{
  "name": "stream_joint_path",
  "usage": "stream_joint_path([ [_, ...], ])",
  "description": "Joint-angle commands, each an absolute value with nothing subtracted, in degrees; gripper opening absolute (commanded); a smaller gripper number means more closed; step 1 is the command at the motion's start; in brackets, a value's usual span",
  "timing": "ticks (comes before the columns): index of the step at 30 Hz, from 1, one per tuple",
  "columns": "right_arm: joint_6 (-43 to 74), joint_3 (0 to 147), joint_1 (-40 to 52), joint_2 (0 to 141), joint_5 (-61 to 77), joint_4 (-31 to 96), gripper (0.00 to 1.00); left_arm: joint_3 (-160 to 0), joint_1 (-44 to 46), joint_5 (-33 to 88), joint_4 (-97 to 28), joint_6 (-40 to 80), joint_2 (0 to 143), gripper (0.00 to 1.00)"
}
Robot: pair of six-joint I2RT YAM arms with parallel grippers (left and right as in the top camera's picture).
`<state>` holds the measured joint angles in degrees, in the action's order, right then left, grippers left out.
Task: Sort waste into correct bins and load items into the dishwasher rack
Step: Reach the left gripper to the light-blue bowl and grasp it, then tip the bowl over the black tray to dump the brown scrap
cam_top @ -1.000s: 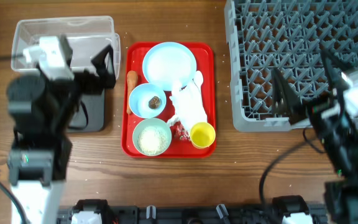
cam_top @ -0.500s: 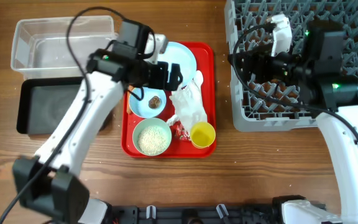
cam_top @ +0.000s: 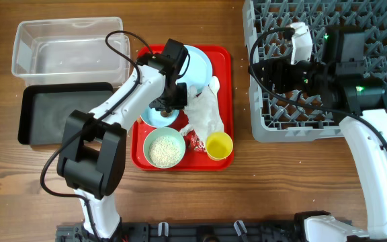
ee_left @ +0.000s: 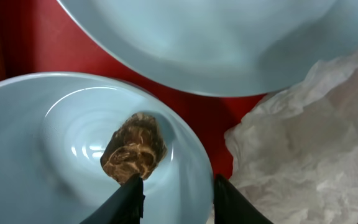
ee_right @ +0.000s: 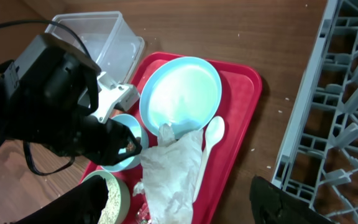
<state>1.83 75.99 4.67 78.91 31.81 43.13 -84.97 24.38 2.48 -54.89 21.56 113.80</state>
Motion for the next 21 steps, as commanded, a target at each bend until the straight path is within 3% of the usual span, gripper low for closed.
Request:
stream_joint_path([
  [1, 2.2, 77.2, 4.4, 79.3, 31.3, 43.6, 0.76, -85.3, 24.7, -0.1, -53.1, 21.9, 115.6, 0.32],
  [8, 3.2, 77.2, 4.4, 79.3, 31.3, 43.8, 0.76, -85.3, 25.7, -0.1, -49.0, 21.9, 117.5, 0.29],
  [9, 3.2, 77.2, 4.4, 79.3, 31.3, 43.8, 0.76, -85.3, 25.7, -0.1, -49.0, 21.9, 117.5, 0.22],
  [10, 3.2, 77.2, 4.4, 79.3, 31.3, 43.8, 0.76, -85.3, 25.7, -0.1, -49.1, 21.9, 117.5, 0.09],
  [11, 3.2, 77.2, 4.4, 79.3, 31.3, 43.8, 0.76, -85.3, 25.7, -0.1, -49.1, 21.9, 117.4, 0.04],
  [21, 3.2, 77.2, 4.4, 79.3, 31.3, 43.8, 0.76, -96.8, 19.9, 3.8, -61.4, 21.9, 105.6, 0.04],
])
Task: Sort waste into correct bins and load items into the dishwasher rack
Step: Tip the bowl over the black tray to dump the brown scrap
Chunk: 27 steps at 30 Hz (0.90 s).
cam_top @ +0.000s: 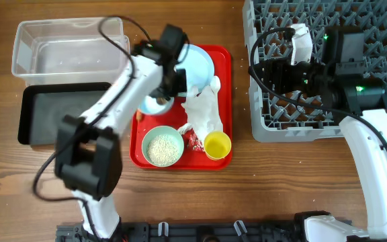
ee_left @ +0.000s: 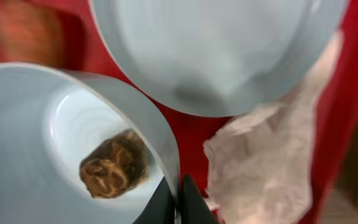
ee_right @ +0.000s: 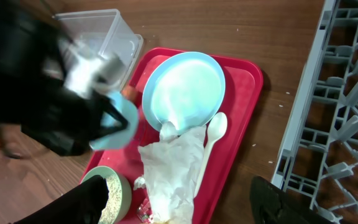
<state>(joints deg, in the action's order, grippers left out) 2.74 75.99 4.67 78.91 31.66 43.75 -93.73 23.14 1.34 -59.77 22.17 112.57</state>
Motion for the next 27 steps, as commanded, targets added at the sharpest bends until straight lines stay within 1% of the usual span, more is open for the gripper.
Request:
stream_joint_path([
  [1, 3.2, 77.2, 4.4, 79.3, 31.3, 43.8, 0.76, -96.8, 18.1, 4.9, -62.8, 21.9, 104.0, 0.04],
  [3, 3.2, 77.2, 4.4, 79.3, 31.3, 43.8, 0.76, -96.8, 12.1, 6.5, -67.8, 21.3, 101.4, 0.04],
  [6, 3.2, 77.2, 4.4, 79.3, 31.3, 43.7, 0.76, -96.6, 3.5, 10.3, -71.7, 16.0, 101.1, 0.04],
  [10, 4.6, 77.2, 4.4, 79.3, 31.3, 44.1, 0.76, -93.2, -10.8, 22.6, -71.4, 5.3, 101.2, 0.04],
  [13, 4.7, 77.2, 4.4, 79.3, 31.3, 44.2, 0.76, -86.3, -24.9, 41.7, -67.6, -5.7, 101.9, 0.04],
  [16, 4.7, 77.2, 4.4, 79.3, 31.3, 44.5, 0.76, -80.0, -35.7, 53.9, -65.2, -15.4, 104.4, 0.04],
  [19, 4.7, 77.2, 4.4, 79.3, 31.3, 44.4, 0.77, -77.2, -44.8, 66.3, -64.9, -19.5, 108.9, 0.04],
  [23, 4.7, 77.2, 4.4, 79.3, 31.3, 44.9, 0.77, -77.0, -50.9, 75.9, -64.9, -19.5, 113.3, 0.04],
  [24, 4.7, 77.2, 4.4, 79.3, 31.3, 45.0, 0.76, -77.0, -51.7, 77.2, -64.7, -19.5, 113.5, 0.04],
  [27, 4.7, 77.2, 4.4, 79.3, 31.3, 45.3, 0.77, -77.0, -53.5, 78.2, -59.2, -19.1, 113.5, 0.04],
])
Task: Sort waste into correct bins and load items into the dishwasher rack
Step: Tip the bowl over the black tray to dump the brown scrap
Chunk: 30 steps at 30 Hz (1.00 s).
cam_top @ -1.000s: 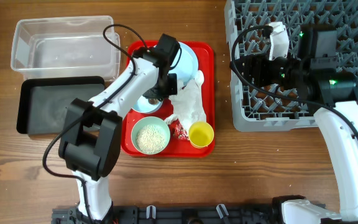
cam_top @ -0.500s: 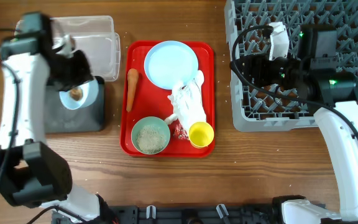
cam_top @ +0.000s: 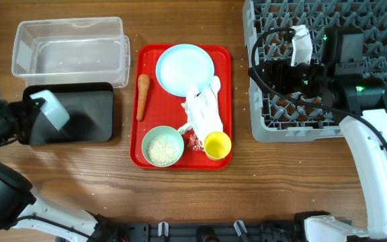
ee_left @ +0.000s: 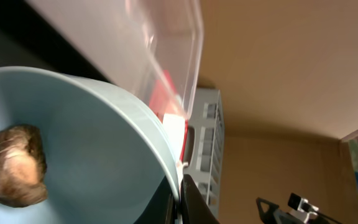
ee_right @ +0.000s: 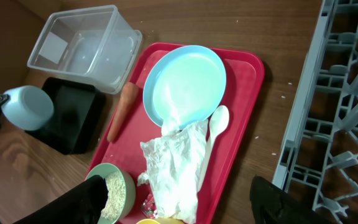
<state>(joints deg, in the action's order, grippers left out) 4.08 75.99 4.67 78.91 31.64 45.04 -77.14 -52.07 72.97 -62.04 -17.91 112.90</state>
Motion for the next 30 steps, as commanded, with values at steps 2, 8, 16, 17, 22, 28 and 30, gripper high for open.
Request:
stream_joint_path([
  [2, 4.7, 77.2, 4.4, 79.3, 31.3, 45.5, 0.77, -77.0, -54.2, 78.4, -58.2, -19.1, 113.5, 0.04],
  [8, 4.6, 77.2, 4.4, 79.3, 30.9, 45.6, 0.77, -77.0, -54.1, 78.6, -56.4, -16.0, 113.5, 0.04],
  [16, 4.7, 77.2, 4.4, 79.3, 30.9, 45.5, 0.77, -77.2, -38.3, 69.8, -59.5, -16.0, 97.8, 0.04],
  [17, 4.7, 77.2, 4.4, 79.3, 30.9, 45.6, 0.77, -77.2, -34.3, 66.9, -59.3, -15.9, 94.7, 0.04],
  [22, 4.7, 77.2, 4.4, 79.3, 30.9, 45.6, 0.77, -77.1, -5.2, 33.1, -53.7, -4.1, 86.1, 0.04],
  [28, 4.7, 76.3, 4.4, 79.5, 30.9, 46.4, 0.77, -77.1, 18.8, 4.8, -48.8, 8.2, 97.2, 0.04],
  [30, 4.7, 76.3, 4.4, 79.9, 30.9, 46.2, 0.77, -77.1, 20.2, 4.8, -47.9, 8.2, 100.3, 0.04],
])
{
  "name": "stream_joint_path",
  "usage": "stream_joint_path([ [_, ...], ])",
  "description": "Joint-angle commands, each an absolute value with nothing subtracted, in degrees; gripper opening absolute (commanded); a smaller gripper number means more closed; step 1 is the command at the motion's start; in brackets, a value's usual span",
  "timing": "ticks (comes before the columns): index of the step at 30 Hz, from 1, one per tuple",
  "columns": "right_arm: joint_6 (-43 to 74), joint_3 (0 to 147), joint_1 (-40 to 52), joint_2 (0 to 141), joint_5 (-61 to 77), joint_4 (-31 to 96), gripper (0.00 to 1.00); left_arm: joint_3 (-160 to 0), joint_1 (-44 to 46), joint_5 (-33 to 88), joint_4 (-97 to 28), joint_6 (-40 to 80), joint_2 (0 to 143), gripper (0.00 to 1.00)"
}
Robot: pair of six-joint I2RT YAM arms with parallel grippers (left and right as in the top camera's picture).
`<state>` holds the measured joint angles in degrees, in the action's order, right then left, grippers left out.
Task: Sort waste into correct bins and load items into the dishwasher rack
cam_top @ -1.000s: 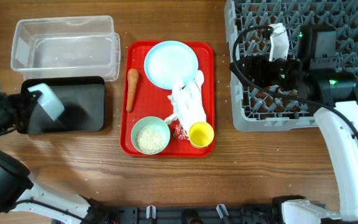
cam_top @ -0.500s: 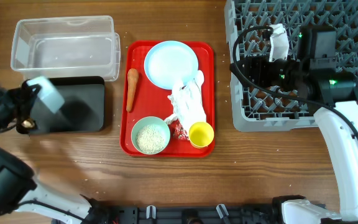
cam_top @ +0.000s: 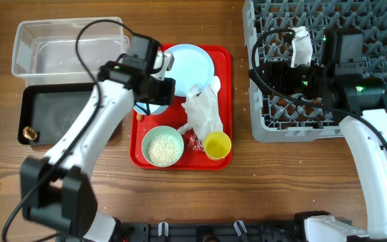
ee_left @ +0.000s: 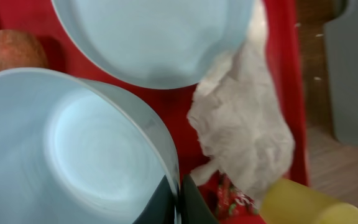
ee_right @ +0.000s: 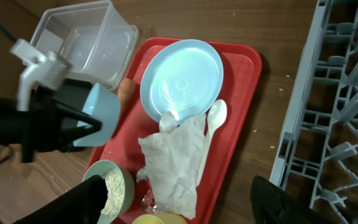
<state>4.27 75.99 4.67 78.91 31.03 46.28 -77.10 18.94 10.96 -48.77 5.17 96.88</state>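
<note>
My left gripper (ee_left: 178, 200) is shut on the rim of an empty light blue bowl (ee_left: 73, 149), held over the left side of the red tray (cam_top: 224, 101). In the overhead view the bowl (cam_top: 144, 107) sits under the left gripper (cam_top: 153, 89). A brown food lump (cam_top: 27, 132) lies at the left end of the black tray (cam_top: 59, 114). The red tray holds a blue plate (cam_top: 187, 67), a crumpled napkin (cam_top: 203, 111), a carrot (ee_left: 14, 50), a rice bowl (cam_top: 164, 148) and a yellow cup (cam_top: 219, 144). My right gripper (ee_right: 178, 186) hangs open by the grey dish rack (cam_top: 314, 74).
A clear plastic bin (cam_top: 66, 47) stands behind the black tray. A white spoon (ee_right: 213, 121) lies beside the napkin, and a red wrapper (cam_top: 193, 140) lies between the rice bowl and the cup. Bare wood runs between the red tray and the rack.
The left gripper was at the table's far left with the lump in the bowl. It is now back over the red tray, the bowl is empty, and the lump lies in the black tray.
My left gripper stood open astride the rim of the bowl with the brown lump on the red tray. Then it was shut on the rim, then far left at the black tray. Now the lump is in that tray and the empty bowl is over the red tray.
</note>
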Motion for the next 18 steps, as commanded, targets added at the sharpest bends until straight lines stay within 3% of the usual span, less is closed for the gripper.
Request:
stream_joint_path([
  [1, 4.7, 76.3, 4.4, 80.1, 30.9, 46.1, 0.77, -77.1, 20.9, 4.9, -47.5, 8.2, 101.4, 0.04],
  [8, 4.7, 76.3, 4.4, 80.9, 30.9, 45.9, 0.77, -77.1, 26.0, 4.8, -46.7, 8.2, 103.2, 0.06],
  [10, 4.7, 76.3, 4.4, 80.9, 30.9, 46.0, 0.77, -77.1, 26.0, 4.8, -46.7, 8.2, 103.2, 0.33],
  [12, 4.7, 76.3, 4.4, 80.9, 30.9, 45.8, 0.77, -77.1, 26.0, 4.8, -46.7, 8.2, 103.2, 0.49],
  [15, 6.7, 76.3, 5.5, 80.9, 31.6, 43.1, 0.77, -77.9, 24.3, 4.4, -46.8, 12.1, 102.2, 0.55],
  [18, 10.9, 76.3, 12.1, 81.3, 28.5, 35.9, 0.73, -82.2, 16.0, 6.3, -48.6, 20.7, 95.9, 0.60],
])
